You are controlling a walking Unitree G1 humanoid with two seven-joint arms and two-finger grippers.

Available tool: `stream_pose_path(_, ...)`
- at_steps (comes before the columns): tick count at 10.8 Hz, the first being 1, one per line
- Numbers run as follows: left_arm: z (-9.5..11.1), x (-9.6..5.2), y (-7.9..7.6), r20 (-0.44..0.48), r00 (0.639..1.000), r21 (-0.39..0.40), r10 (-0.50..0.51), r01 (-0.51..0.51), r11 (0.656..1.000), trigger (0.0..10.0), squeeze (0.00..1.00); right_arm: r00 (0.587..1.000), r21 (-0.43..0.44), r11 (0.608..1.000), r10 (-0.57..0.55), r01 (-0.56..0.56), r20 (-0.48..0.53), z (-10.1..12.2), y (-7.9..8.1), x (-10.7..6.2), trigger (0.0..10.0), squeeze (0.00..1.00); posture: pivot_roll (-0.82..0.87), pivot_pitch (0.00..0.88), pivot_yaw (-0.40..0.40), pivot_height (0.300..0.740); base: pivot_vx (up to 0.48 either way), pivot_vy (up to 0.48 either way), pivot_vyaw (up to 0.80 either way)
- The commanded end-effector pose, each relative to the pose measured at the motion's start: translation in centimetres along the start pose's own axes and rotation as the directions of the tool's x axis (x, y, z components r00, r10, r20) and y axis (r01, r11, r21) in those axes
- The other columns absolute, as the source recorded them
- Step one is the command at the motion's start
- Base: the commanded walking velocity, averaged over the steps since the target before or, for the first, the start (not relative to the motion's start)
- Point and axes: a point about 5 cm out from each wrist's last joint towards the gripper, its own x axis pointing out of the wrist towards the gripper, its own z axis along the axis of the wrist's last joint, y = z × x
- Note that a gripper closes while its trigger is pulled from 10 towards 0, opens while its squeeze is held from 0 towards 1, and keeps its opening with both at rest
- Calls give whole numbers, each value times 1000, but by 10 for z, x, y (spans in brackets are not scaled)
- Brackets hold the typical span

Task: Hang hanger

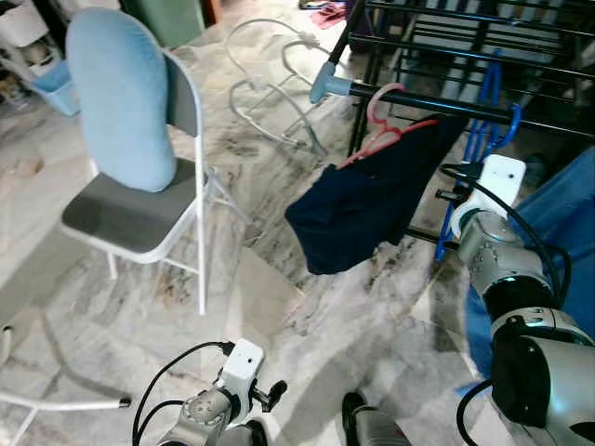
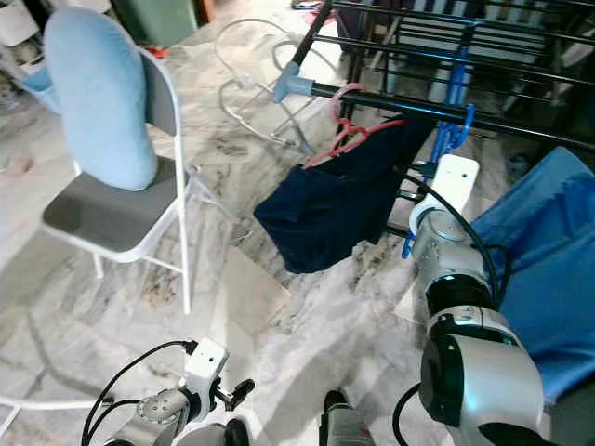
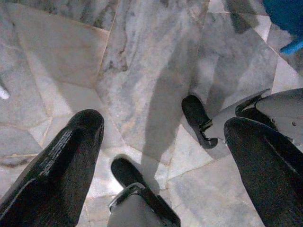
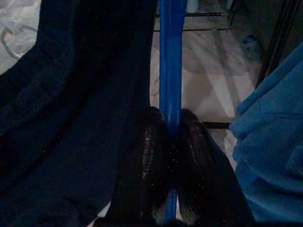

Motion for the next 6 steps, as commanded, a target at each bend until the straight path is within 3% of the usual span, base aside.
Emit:
stream_pose_path(1, -13, -5, 2, -47, 999, 1, 6, -6, 1000, 10000, 0, 996, 30, 999, -13, 16, -83, -19, -3, -1, 10000, 294, -55, 225, 120, 740, 0, 0, 0)
stream_pose_path(2, -13, -5, 1, -50, 999, 7, 1, -1, 1000, 10000, 0, 997, 56, 998, -8, 12, -80, -20, -3, -1, 10000, 1000, -55, 225, 120, 740, 0, 0, 0)
stream_pose_path(4, -12, -4, 1, -48, 999, 9, 2, -1, 1000, 10000, 0, 998, 31, 1000, 8, -6, -58, -19, -2, -1, 10000, 1000, -58, 222, 120, 740, 0, 0, 0)
stream_pose_path(6, -10, -4, 1, -31, 999, -2, 9, -9, 1000, 10000, 0, 999, -145, 989, 25, -18, 45, -21, -4, -5, 10000, 1000, -60, 215, 108, 740, 0, 0, 0)
